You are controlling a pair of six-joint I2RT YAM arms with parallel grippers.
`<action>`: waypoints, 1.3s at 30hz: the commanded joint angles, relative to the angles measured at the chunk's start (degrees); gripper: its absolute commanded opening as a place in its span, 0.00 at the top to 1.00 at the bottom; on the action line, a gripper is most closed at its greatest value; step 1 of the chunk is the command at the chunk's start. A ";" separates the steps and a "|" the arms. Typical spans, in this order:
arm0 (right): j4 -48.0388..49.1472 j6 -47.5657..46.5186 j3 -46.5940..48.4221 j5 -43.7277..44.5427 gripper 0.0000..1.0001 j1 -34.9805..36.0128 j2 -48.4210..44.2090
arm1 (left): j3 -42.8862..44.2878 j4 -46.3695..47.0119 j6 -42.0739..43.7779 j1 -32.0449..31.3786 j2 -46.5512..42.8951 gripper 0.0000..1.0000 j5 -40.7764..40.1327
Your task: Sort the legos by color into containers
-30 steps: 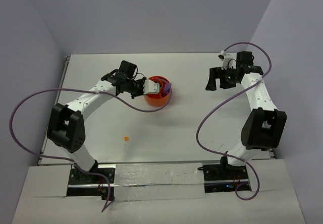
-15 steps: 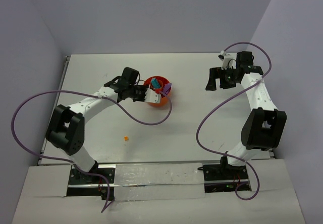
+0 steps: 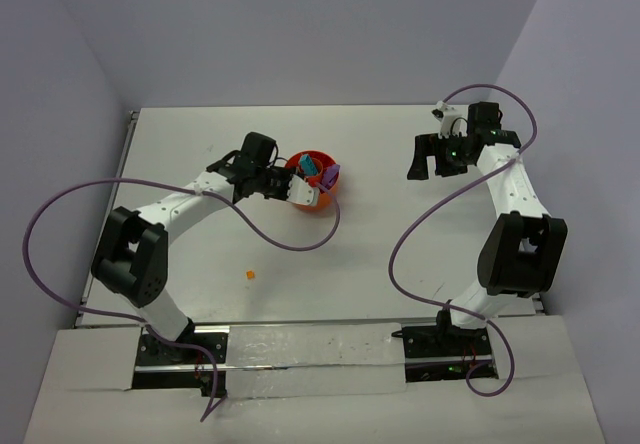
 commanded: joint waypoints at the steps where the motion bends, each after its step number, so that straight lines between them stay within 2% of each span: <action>1: 1.37 -0.05 2.34 -0.11 0.01 -0.38 0.41 | 2.42 2.62 1.20 -0.20 0.52 0.71 1.77; 9: 1.40 -0.02 2.34 -0.11 0.01 -0.38 0.32 | 2.15 4.67 0.29 -0.38 0.99 0.55 0.86; 14: 1.29 -0.31 2.16 -0.11 0.01 -0.38 0.15 | 1.89 5.17 -2.04 -0.38 -0.61 0.54 1.33; 16: 1.20 -0.40 1.99 -0.11 0.01 -0.38 -0.02 | 2.06 4.06 -3.93 0.57 -2.25 0.55 3.90; 18: 1.03 -1.09 1.48 -0.03 0.01 -0.38 -0.47 | 3.59 -2.71 -7.00 4.10 -5.39 0.55 11.59; 19: 1.02 -1.59 0.89 0.06 0.01 -0.38 -0.95 | 5.42 -9.95 -7.71 6.94 -7.15 0.55 14.70; 20: 1.02 -1.80 0.84 0.07 0.01 -0.38 -1.32 | 6.54 -10.56 -7.20 7.18 -7.86 0.54 17.85; 21: 1.02 -2.18 0.17 0.00 0.01 -0.38 -1.59 | 8.04 -17.67 -4.27 9.94 -8.34 0.52 21.78; 23: 1.02 -2.50 -0.62 -0.02 0.00 -0.38 -1.78 | 10.33 -39.33 5.35 12.81 -8.36 0.49 25.56; 24: 0.94 -2.68 -0.81 -0.02 0.00 -0.38 -1.70 | 10.00 -45.06 13.91 13.63 -8.19 0.47 25.35; 26: 0.93 -2.94 -1.32 -0.02 0.00 -0.38 -1.45 | 6.19 -52.78 21.47 15.58 -8.59 0.44 24.09; 33: 0.25 -3.01 -1.10 -0.46 0.00 -0.38 -0.74 | -6.14 -55.12 37.81 15.94 -8.89 0.37 20.14; 39: -0.78 -3.61 0.01 -0.15 0.00 -0.38 -0.51 | -15.36 -43.90 40.57 12.03 -11.34 0.37 14.74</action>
